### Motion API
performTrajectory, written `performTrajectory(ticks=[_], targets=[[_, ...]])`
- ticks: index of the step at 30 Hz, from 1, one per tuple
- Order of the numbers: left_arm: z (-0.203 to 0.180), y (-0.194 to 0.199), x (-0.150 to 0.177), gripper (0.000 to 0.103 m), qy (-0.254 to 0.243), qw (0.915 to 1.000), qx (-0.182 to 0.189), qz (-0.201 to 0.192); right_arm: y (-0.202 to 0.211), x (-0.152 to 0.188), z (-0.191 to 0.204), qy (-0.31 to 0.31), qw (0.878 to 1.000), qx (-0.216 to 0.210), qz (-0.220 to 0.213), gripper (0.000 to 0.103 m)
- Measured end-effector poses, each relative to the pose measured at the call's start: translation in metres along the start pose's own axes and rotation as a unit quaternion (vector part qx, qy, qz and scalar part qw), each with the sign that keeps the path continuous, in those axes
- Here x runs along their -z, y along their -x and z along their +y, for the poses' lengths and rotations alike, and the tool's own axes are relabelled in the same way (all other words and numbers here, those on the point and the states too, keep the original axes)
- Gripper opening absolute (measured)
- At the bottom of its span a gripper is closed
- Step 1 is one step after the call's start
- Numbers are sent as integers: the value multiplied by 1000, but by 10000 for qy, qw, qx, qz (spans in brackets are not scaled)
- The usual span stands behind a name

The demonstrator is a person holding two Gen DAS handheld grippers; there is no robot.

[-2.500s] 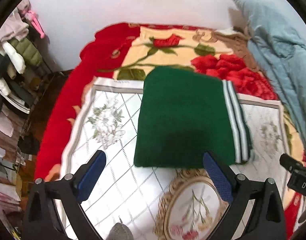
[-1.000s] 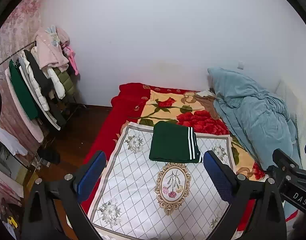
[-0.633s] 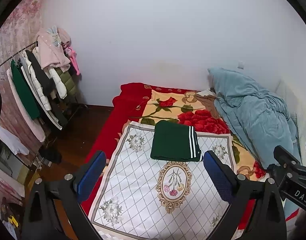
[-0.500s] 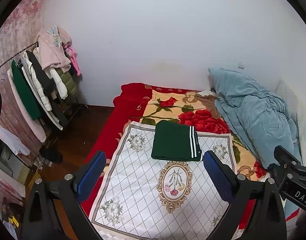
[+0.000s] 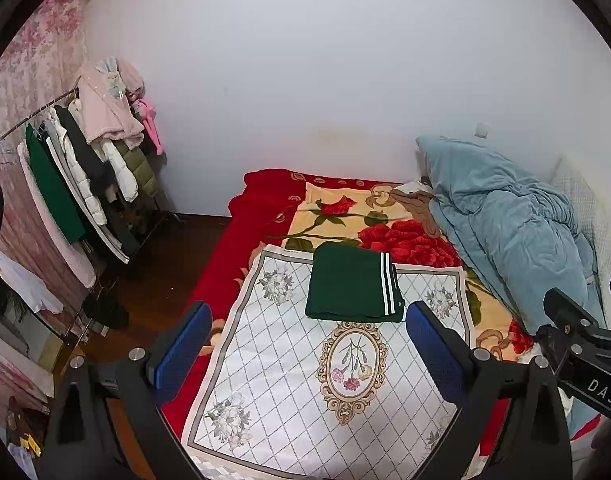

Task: Fold large clothes

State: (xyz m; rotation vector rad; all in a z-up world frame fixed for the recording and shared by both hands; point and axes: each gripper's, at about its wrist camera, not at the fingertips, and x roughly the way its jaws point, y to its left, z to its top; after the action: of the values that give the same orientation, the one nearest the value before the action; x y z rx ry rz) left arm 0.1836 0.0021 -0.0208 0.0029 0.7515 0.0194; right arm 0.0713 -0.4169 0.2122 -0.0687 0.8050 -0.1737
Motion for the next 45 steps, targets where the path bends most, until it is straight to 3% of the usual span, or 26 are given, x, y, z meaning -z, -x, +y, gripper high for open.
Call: performTrajectory(ticks=[45], targets=[[10, 18, -6, 99, -60, 10000, -25, -30, 9, 10, 0, -99, 9999, -22, 12, 103]])
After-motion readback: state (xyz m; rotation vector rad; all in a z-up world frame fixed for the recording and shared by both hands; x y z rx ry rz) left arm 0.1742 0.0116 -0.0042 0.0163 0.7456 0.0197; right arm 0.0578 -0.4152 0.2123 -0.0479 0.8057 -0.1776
